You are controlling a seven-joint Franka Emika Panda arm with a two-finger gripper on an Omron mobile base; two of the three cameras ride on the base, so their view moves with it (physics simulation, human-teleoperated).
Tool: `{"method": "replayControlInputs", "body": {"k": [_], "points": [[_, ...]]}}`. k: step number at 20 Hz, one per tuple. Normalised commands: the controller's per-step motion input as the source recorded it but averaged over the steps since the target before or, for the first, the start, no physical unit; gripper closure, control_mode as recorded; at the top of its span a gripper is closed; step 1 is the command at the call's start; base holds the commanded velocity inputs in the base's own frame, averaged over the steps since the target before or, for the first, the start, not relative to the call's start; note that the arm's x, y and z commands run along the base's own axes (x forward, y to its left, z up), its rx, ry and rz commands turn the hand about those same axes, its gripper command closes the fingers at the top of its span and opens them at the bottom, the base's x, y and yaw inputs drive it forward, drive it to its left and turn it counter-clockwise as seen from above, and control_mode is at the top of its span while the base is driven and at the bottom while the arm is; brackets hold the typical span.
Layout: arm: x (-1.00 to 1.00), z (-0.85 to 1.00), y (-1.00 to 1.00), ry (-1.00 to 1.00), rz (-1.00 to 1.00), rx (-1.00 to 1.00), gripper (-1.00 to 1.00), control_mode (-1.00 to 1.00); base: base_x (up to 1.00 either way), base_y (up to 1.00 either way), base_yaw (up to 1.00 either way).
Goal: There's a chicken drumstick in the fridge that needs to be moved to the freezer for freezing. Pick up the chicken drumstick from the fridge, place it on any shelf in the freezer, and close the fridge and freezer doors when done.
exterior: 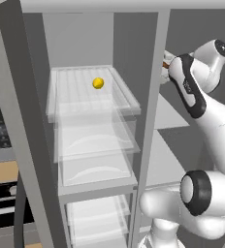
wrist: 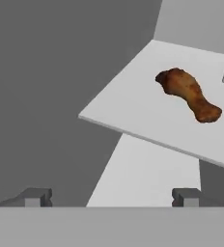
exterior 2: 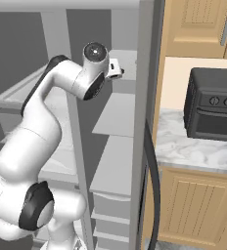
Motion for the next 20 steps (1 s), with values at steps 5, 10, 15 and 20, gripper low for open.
{"method": "replayControlInputs", "body": {"k": [5, 10, 15, 20], "points": [[-1.00, 0.00, 0.39, 0.01, -0.20, 0.05, -1.00, -1.00, 0.00, 0.00, 0.00], [-0.68, 0.00, 0.32, 0.00, -0.45, 0.18, -1.00, -1.00, 0.00, 0.00, 0.00], [-0.57, 0.01, 0.19, 0.00, -0.18, 0.15, -1.00, -1.00, 0.00, 0.00, 0.00], [-0.48, 0.00, 0.21, 0.01, 0.17, -0.01, -1.00, -1.00, 0.00, 0.00, 0.00]]}}
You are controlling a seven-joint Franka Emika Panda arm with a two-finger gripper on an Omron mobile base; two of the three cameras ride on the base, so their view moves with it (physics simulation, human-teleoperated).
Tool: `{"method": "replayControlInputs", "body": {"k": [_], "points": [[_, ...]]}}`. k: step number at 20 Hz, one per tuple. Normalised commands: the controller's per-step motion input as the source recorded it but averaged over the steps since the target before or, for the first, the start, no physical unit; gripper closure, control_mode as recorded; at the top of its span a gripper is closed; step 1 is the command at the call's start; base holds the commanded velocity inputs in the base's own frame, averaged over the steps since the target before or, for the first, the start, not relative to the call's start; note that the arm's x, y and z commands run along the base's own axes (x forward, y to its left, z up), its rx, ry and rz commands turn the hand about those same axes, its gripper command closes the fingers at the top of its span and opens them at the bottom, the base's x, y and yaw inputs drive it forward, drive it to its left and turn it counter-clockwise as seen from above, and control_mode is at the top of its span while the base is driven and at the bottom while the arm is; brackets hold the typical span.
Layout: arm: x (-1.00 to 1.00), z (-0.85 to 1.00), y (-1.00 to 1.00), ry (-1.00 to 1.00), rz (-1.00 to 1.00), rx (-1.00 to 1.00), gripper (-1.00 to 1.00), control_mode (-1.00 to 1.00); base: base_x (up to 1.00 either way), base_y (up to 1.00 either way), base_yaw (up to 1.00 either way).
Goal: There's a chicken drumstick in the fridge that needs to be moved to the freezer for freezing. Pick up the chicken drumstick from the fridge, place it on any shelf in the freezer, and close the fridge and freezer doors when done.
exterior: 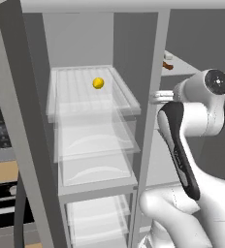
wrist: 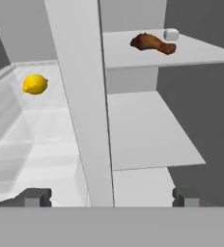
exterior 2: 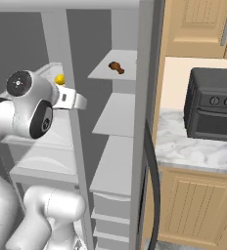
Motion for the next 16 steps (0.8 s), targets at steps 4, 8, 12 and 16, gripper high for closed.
{"method": "replayControlInputs", "body": {"k": [4, 8, 12, 16], "points": [[-0.65, 0.00, 0.03, 0.00, 0.16, -0.04, -1.00, -1.00, 0.00, 0.00, 0.00], [-0.69, 0.00, 0.08, 0.00, 0.00, -0.06, -1.00, -1.00, 0.00, 0.00, 0.00], [-0.66, 0.00, 0.23, 0.01, 0.00, 0.00, -1.00, -1.00, 0.00, 0.00, 0.00], [-0.61, 0.00, 0.04, 0.00, 0.00, 0.00, -1.00, -1.00, 0.00, 0.00, 0.00]]}}
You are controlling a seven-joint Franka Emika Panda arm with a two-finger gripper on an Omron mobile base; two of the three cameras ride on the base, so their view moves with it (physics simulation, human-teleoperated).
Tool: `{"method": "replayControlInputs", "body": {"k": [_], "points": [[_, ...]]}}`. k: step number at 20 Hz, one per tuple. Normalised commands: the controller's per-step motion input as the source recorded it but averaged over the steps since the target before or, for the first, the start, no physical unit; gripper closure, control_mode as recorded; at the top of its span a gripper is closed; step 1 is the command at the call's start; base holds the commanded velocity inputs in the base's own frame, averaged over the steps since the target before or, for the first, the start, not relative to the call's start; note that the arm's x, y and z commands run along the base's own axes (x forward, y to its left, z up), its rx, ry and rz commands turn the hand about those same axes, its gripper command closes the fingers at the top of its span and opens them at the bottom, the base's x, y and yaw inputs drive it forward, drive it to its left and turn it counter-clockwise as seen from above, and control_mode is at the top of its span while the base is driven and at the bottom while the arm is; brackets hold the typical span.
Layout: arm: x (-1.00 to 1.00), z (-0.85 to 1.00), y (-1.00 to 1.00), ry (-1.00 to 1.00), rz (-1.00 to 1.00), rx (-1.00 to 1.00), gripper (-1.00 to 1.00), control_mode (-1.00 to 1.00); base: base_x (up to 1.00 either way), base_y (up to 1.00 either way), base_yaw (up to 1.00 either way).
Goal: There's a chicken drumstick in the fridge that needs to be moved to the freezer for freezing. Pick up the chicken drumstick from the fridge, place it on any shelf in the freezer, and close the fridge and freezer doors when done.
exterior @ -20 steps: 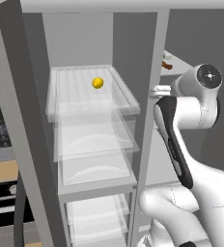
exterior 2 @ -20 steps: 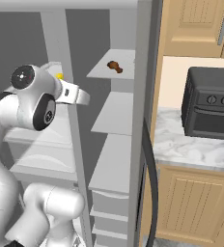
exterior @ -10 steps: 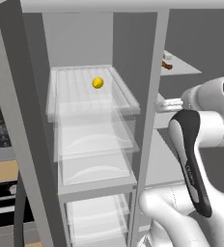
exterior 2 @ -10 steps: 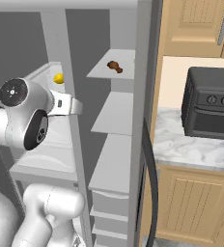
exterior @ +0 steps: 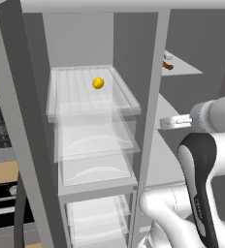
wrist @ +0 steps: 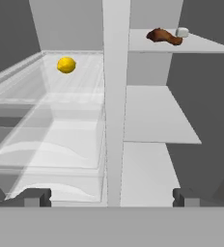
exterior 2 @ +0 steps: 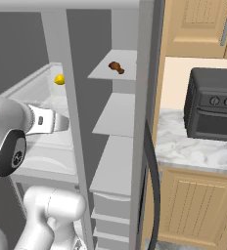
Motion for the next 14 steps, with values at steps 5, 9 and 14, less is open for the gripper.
{"method": "replayControlInputs", "body": {"k": [5, 9, 14], "points": [[-0.23, -0.10, 0.09, 0.02, 0.00, 0.00, -1.00, -1.00, 0.00, 0.00, 0.00], [-0.11, -0.05, 0.05, 0.00, 0.00, 0.00, -1.00, -1.00, 0.00, 0.00, 0.00], [-0.06, 0.00, 0.02, 0.00, 0.00, 0.00, -1.00, 1.00, -0.43, 0.28, 0.00]]}}
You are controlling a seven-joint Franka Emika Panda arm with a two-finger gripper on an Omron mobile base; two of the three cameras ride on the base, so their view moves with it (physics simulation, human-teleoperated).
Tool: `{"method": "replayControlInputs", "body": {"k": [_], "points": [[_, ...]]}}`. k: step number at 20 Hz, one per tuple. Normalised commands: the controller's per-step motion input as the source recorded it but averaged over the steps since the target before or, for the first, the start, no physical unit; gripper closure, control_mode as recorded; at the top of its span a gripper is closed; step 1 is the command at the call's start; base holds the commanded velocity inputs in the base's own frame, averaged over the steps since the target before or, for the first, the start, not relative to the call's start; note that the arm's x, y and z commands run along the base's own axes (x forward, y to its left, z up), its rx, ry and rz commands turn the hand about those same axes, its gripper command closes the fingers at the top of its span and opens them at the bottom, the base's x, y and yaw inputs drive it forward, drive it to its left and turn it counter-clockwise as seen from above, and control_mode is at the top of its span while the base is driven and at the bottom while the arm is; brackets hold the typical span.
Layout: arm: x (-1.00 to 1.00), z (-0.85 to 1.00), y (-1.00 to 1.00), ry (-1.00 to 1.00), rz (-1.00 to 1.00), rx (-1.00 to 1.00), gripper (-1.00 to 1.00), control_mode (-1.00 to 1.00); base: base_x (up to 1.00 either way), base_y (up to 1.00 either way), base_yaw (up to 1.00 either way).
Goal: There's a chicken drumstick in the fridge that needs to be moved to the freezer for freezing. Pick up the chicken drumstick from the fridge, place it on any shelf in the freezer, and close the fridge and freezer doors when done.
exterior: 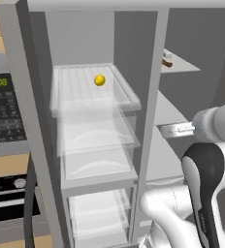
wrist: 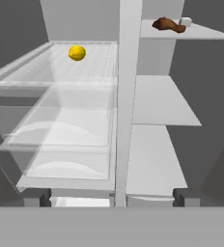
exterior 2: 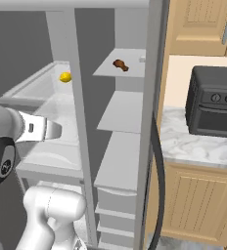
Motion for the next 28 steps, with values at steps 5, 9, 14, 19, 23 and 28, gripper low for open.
{"method": "replayControlInputs", "body": {"k": [5, 9, 14, 19, 23, 28], "points": [[0.00, 0.00, 0.00, 0.00, 0.00, 0.00, -1.00, 1.00, -0.52, 0.27, 0.00], [0.00, 0.00, 0.00, 0.00, 0.00, 0.00, -1.00, 1.00, -0.60, -0.06, 0.00], [0.00, 0.00, 0.00, 0.00, 0.00, 0.00, -1.00, 1.00, -0.57, -0.02, 0.00], [0.00, 0.00, 0.00, 0.00, 0.00, 0.00, -1.00, 1.00, -0.53, 0.00, 0.00], [0.00, 0.00, 0.00, 0.00, 0.00, 0.00, -1.00, 1.00, -0.17, 0.00, 0.00], [0.00, 0.00, 0.00, 0.00, 0.00, 0.00, -1.00, 1.00, -0.43, 0.00, 0.00]]}}
